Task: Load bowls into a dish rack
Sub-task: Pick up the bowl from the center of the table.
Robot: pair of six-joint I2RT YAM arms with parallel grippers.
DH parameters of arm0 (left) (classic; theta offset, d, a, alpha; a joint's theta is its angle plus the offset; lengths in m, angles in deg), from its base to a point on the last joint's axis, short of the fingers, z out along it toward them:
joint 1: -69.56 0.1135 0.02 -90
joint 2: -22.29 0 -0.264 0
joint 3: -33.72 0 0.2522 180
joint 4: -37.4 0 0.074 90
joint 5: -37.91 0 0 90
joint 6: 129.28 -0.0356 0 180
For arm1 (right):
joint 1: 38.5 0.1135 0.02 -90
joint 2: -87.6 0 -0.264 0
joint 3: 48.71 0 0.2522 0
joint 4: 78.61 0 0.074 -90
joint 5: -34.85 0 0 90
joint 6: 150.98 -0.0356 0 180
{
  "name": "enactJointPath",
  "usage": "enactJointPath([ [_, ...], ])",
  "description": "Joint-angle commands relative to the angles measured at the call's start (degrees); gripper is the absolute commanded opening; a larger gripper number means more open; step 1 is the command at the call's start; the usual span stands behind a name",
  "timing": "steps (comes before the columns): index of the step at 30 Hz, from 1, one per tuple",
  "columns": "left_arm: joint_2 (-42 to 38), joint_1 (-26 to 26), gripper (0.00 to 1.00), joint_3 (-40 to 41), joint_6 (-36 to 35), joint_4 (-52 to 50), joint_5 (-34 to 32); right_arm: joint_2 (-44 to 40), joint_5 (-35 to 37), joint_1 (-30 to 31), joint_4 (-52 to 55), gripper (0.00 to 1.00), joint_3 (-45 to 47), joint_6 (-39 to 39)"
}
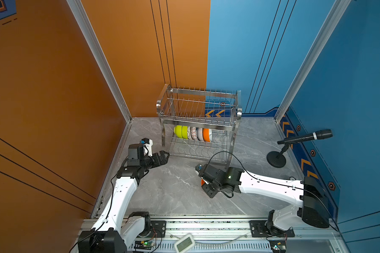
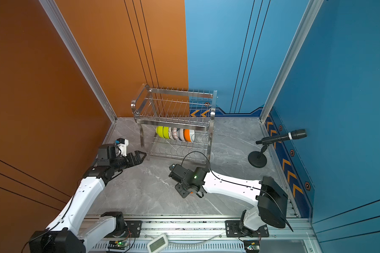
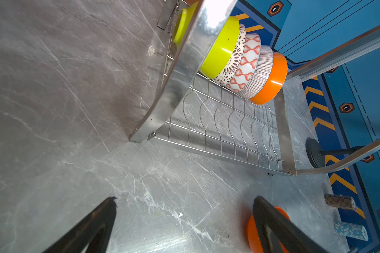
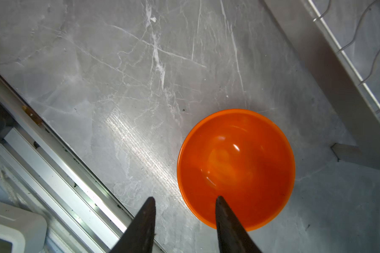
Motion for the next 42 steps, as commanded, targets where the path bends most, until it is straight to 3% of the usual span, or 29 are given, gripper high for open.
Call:
enactJointPath([
  [1, -1.18, 0.67, 0.98, 1.13, 0.94, 1.27, -1.30, 1.89, -1.36, 0.37, 3.21, 0.43, -2.63, 0.63],
  [11, -1.52, 1.47, 0.98, 1.24, 1.84, 1.27, -1.96, 7.71, -0.56, 1.28, 3.26, 0.37, -5.47, 0.23],
  [25, -1.53, 2.52, 0.98, 1.17, 2.89, 1.25, -2.09, 17.42, 8.10, 3.89, 6.89, 0.14, -11.10, -2.61],
  [34, -1.53, 2.88, 0.98, 1.15, 3.07, 1.43, -1.45, 18.77, 12.93, 4.42, 10.08, 0.19, -12.13, -2.14],
  [42, -1.44, 3.05, 0.98, 1.16, 3.18, 1.57, -1.18, 19.44, 13.86, 5.12, 11.26, 0.14, -13.74, -1.92],
])
